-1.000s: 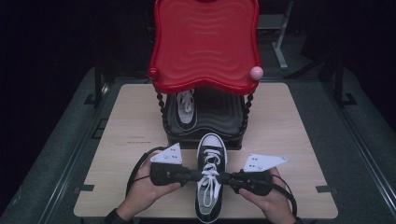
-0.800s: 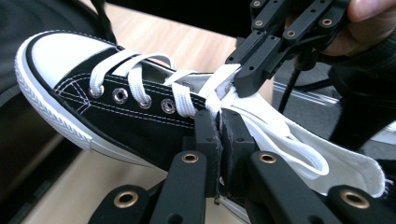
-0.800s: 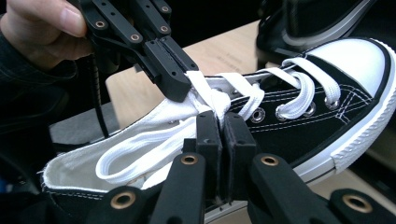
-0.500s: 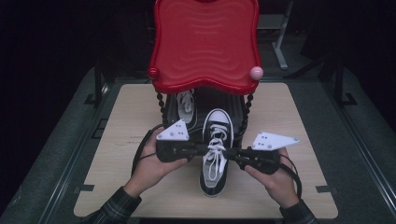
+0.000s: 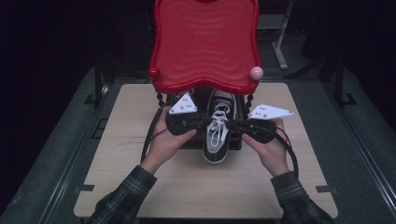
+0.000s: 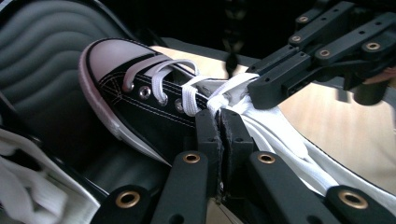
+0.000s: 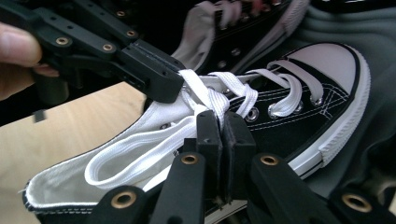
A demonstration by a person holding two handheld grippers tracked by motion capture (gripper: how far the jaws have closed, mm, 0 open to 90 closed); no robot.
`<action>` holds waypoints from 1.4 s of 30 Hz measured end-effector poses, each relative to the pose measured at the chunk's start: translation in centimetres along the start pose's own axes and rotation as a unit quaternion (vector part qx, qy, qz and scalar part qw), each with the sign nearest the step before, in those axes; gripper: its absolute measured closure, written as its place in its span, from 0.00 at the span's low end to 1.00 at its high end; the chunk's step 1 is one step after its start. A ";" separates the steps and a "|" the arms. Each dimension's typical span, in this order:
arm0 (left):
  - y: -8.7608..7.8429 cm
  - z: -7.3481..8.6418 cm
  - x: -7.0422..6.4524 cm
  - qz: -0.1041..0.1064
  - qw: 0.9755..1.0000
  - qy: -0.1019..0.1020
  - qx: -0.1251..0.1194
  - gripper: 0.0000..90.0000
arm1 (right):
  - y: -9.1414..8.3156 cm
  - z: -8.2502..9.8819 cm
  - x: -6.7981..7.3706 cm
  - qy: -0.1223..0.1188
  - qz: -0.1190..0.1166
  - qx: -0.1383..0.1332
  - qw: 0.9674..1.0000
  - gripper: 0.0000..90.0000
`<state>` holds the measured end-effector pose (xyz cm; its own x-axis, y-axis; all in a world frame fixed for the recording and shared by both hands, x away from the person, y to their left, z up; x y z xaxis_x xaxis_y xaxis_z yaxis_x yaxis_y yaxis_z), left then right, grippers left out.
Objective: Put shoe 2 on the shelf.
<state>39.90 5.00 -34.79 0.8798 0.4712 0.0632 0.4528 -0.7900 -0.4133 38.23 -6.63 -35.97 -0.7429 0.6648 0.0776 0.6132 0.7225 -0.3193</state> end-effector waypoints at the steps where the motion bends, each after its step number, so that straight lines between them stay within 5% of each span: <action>1: 0.2 0.0 0.2 -0.006 1.000 -0.002 0.000 0.97 | 0.2 -0.1 -0.3 -0.001 0.005 0.000 1.000 0.96; 8: 1.1 0.7 0.8 -0.012 1.000 -0.020 -0.004 0.97 | 1.3 0.4 -1.5 0.002 0.021 0.006 1.000 0.96; 14: 0.2 0.7 0.4 -0.009 1.000 -0.004 -0.008 0.93 | 1.6 0.5 -1.2 0.006 0.019 0.001 1.000 0.96; 19: -2.3 1.2 -0.5 -0.003 1.000 -0.011 -0.019 0.75 | 1.5 0.5 -1.4 0.009 0.018 -0.001 1.000 0.96; 26: -3.7 5.1 -2.4 0.013 1.000 -0.003 0.018 0.56 | 1.6 0.4 -1.4 0.009 0.018 0.001 1.000 0.96; 34: -2.0 9.8 -4.8 0.033 0.998 0.006 0.053 0.43 | 1.6 0.3 -1.4 0.010 0.017 0.005 1.000 0.96; 42: 0.1 9.6 -4.7 0.013 0.999 0.016 0.044 0.45 | 1.7 0.2 -1.4 0.011 0.017 0.004 1.000 0.96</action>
<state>34.39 6.42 -43.84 0.8963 0.4363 0.0797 0.4159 -0.7642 -0.4929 40.19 -6.37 -36.84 -0.7153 0.6932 0.0879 0.6360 0.6980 -0.3290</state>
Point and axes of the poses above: each handheld gripper's, and its own axes: y roughly forward along the jaws, z roughly out of its underside, x roughly to its left, the point moved 9 cm from there along y, roughly forward along the jaws, and after that the axes turned 3 degrees about -x, right-handed, at the moved point
